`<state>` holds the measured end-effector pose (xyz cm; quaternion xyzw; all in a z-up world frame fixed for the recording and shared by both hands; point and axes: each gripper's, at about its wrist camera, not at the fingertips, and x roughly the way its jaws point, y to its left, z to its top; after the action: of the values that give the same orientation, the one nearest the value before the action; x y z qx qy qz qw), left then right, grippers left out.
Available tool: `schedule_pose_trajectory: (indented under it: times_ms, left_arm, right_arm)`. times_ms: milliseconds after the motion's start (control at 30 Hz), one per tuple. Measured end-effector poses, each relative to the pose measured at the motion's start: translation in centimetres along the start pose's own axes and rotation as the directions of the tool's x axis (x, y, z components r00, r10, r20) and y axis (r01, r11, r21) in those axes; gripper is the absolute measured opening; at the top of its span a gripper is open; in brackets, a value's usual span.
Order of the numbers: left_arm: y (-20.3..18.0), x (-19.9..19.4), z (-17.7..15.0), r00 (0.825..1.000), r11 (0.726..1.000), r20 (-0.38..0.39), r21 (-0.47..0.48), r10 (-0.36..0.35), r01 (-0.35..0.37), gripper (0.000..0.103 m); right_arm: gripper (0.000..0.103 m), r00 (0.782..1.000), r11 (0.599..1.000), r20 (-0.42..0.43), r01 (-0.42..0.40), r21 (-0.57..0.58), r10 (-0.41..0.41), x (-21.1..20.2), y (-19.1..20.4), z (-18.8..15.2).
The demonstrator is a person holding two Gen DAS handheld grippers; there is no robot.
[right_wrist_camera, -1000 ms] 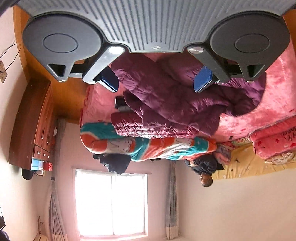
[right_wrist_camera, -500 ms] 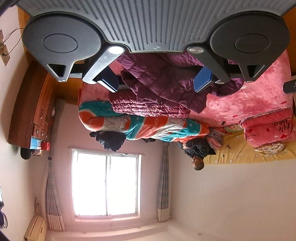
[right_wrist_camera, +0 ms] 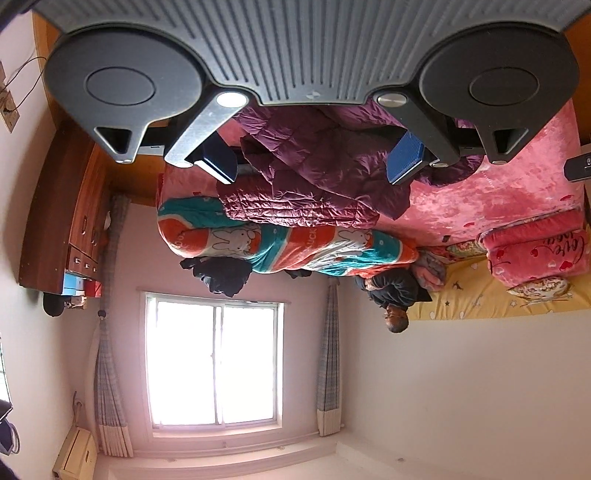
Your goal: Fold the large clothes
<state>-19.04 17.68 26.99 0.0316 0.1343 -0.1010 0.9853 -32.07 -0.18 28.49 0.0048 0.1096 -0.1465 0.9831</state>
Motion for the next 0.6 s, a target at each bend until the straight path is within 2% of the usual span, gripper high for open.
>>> schedule_pose_trajectory:
  times_ms: [600]
  left_arm:
    - [-3.5, 0.9, -0.8, 0.997, 0.997, -0.028, 0.019, -0.076, 0.077, 0.102]
  right_arm:
    - [0.103, 0.998, 0.997, -0.020, 0.060, 0.048, -0.059, 1.1, -0.3, -1.3]
